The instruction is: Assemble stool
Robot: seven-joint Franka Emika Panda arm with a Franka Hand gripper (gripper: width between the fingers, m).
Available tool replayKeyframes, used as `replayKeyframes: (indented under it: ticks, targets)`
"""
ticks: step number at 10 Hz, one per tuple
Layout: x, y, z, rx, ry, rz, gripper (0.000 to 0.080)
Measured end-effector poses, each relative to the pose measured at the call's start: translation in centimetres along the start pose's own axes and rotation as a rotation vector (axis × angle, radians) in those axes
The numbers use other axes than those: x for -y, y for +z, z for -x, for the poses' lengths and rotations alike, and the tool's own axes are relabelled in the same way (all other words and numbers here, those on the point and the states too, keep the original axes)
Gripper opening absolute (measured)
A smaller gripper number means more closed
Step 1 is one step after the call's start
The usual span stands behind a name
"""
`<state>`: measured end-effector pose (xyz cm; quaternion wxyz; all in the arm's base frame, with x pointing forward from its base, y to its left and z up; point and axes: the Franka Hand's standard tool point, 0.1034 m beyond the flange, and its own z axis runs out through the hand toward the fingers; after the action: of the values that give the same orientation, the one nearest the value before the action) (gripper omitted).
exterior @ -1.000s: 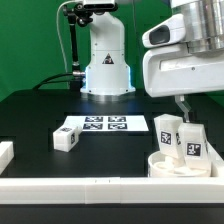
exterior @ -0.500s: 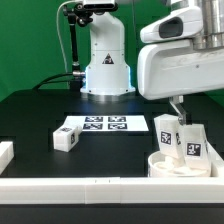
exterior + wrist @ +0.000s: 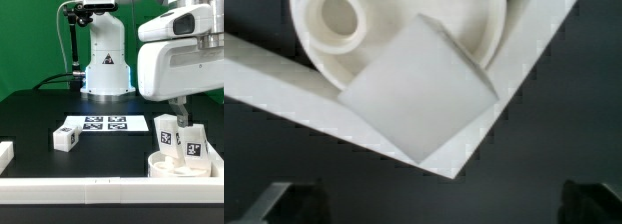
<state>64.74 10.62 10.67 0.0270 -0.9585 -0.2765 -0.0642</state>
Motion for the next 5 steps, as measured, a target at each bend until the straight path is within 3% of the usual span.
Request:
replayKeyframes:
  ticks: [5]
  targets:
    - [-0.1, 1.4, 1.0, 0.046, -0.395, 0.018, 0.0649]
